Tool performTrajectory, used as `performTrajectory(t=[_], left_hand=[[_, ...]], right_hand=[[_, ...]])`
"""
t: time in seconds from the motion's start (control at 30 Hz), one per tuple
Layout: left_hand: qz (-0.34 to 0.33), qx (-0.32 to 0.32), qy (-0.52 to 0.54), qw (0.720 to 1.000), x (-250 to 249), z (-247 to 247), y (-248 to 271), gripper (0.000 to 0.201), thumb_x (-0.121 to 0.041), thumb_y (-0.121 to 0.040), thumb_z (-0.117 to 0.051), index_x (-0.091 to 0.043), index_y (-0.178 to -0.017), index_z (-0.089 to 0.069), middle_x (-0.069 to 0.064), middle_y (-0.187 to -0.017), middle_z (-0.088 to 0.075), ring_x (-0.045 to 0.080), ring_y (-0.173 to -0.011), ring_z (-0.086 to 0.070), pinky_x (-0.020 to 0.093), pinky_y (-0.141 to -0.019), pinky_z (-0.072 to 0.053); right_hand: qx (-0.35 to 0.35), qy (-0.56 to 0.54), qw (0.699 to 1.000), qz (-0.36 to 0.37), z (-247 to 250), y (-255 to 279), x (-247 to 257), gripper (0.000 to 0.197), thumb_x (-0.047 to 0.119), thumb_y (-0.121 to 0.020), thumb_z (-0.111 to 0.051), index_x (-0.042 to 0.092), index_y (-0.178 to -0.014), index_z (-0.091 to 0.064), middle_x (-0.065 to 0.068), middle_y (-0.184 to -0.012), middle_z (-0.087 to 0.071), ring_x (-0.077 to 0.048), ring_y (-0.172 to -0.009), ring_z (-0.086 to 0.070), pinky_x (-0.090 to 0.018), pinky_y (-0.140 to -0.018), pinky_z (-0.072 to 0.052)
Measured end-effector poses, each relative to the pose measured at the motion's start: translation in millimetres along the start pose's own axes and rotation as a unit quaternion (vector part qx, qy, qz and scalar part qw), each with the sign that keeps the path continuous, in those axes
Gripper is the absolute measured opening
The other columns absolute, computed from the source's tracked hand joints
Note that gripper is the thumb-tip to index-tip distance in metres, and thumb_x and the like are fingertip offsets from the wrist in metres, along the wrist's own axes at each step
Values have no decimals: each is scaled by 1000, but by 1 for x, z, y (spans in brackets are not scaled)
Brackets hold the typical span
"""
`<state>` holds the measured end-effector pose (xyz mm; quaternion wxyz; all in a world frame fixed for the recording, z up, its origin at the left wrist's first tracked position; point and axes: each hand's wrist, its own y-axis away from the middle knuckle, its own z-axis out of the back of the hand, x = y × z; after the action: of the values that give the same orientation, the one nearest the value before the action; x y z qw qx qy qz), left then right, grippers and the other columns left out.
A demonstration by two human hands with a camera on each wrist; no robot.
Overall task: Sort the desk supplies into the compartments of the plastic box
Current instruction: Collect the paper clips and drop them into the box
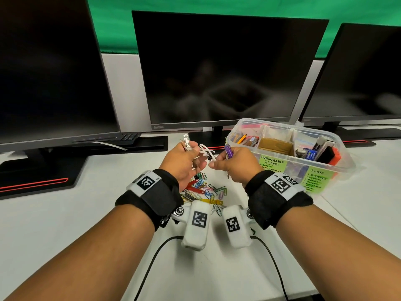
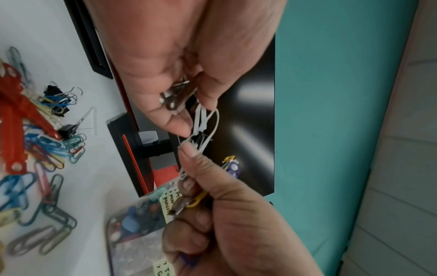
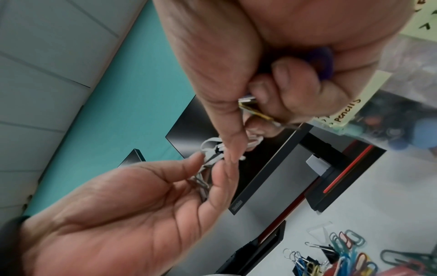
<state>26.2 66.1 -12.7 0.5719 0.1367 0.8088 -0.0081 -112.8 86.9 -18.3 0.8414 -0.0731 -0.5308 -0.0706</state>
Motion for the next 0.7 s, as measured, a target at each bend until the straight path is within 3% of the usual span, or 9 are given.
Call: performTrajectory(t=[0.13, 0.27, 0.43, 0.5, 0.6, 0.7], left_hand=[[-11, -6, -1, 1000, 1, 0, 1, 18, -4, -99, -42, -17, -90, -50, 8, -91, -59, 14, -80, -59, 24, -70, -51], [-22, -22, -5, 999, 2, 2, 1, 19, -4, -99, -42, -18, -89, -51, 5, -87, -61, 13, -78, -59, 24, -69, -50], [-53, -66, -80, 993, 3, 0, 1, 25, -2, -96, -39, -22, -87, -51, 0, -88, -60, 9, -72, -49, 21, -60, -41], [-62, -88, -84, 991, 2, 0, -1, 26, -1, -95, -39, -22, -91, -52, 1, -89, -58, 9, -74, -47, 22, -62, -40], [-59, -118, -35, 991, 1, 2, -3, 28, 4, -93, -36, -16, -104, -53, 3, -83, -53, 12, -75, -48, 25, -65, -41], [-29, -138, 48, 989, 0, 5, -3, 32, 9, -92, -31, -9, -107, -53, 6, -76, -50, 18, -75, -56, 30, -68, -48]], right_hand=[[-4, -18, 1000, 24, -3, 0, -4, 29, 13, -77, -77, 15, -66, -50, 4, -51, -44, -1, -32, -35, -11, -32, -29], [-1, -54, 998, 27, -4, 0, -5, 20, 16, -79, -75, 10, -73, -57, 3, -52, -45, -5, -36, -36, -12, -33, -30], [6, -17, 999, 39, -6, 3, -5, 20, 18, -81, -73, 9, -72, -58, 2, -54, -47, -2, -37, -37, -9, -34, -30], [4, -23, 999, 35, -6, 3, -5, 22, 20, -85, -70, 11, -69, -58, 0, -56, -49, -5, -40, -38, -10, -34, -30], [5, -38, 999, 24, -6, 5, -5, 23, 20, -87, -67, 14, -68, -56, 0, -57, -49, -6, -41, -37, -10, -34, -30], [12, -43, 999, 15, -7, 6, -6, 22, 20, -88, -65, 13, -69, -56, 0, -57, -49, -5, -38, -36, -12, -34, -30]])
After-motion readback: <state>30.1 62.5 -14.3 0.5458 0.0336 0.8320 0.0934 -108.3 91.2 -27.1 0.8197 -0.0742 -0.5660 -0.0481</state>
